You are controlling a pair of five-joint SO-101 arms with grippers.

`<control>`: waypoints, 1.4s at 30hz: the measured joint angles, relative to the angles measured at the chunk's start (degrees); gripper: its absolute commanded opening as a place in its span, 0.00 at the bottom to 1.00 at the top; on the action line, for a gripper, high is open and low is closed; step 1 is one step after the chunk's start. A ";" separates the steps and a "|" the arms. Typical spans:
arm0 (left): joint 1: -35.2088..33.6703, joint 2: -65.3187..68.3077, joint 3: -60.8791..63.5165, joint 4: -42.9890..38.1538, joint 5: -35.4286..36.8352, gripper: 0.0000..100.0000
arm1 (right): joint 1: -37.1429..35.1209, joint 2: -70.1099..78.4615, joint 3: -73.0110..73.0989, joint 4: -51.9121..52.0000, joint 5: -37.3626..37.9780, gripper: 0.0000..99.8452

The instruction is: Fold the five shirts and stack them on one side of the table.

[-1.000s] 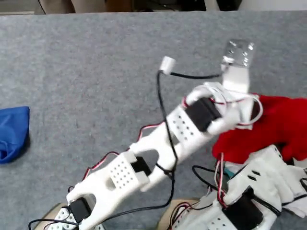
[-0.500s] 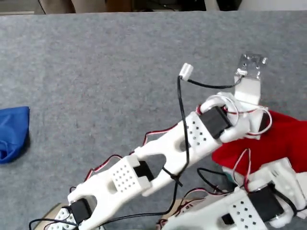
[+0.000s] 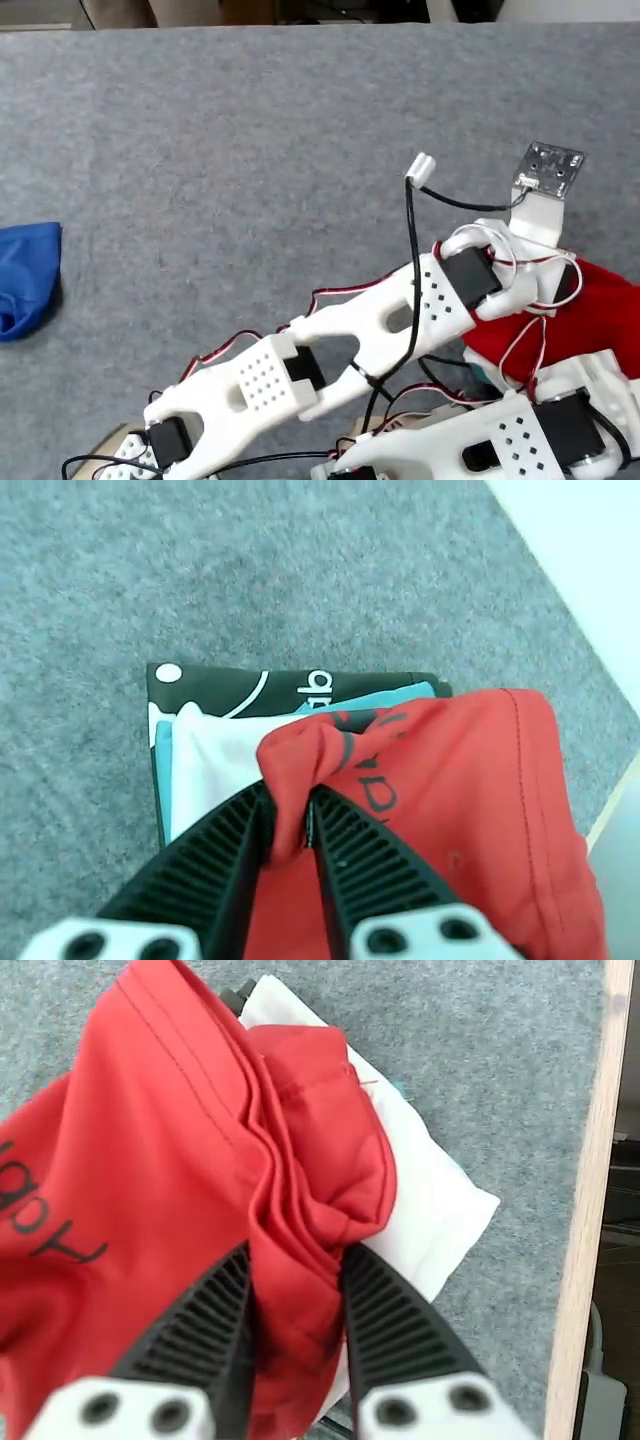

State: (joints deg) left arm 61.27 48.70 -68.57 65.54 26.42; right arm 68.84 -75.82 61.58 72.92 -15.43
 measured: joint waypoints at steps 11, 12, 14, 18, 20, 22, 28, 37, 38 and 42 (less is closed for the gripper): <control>-0.09 0.00 0.26 2.11 0.00 0.14 | 0.09 0.00 0.00 3.16 5.89 0.47; -0.09 0.00 0.26 2.11 0.00 0.14 | 0.09 0.00 0.00 3.34 5.89 0.50; -0.44 0.00 0.26 2.46 -0.09 0.14 | 0.09 0.00 0.00 3.34 5.89 0.50; -2.73 0.00 0.26 3.16 -0.09 0.14 | 0.09 0.00 0.00 3.34 5.89 0.50; -4.31 0.00 -0.62 4.57 -0.70 0.14 | 0.09 0.00 0.00 3.34 5.89 0.45; -5.80 0.00 -2.90 7.12 -1.41 0.14 | -0.26 0.00 -0.62 3.34 5.89 0.33; -10.37 0.00 -12.22 17.58 -5.19 0.14 | -7.03 0.00 -8.79 7.03 5.89 0.05; -28.04 -0.09 -23.82 34.46 -9.58 0.14 | -20.13 -0.35 -26.99 14.24 3.78 0.14; -31.21 -0.09 -23.82 34.64 -9.58 0.14 | -22.51 -0.18 -27.16 14.24 2.64 0.10; -45.36 -0.09 -23.47 34.64 -10.73 0.14 | -34.81 -0.09 -26.02 11.43 -1.14 0.00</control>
State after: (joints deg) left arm 15.91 48.62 -92.04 100.18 15.69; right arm 34.02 -75.91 35.56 84.35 -16.57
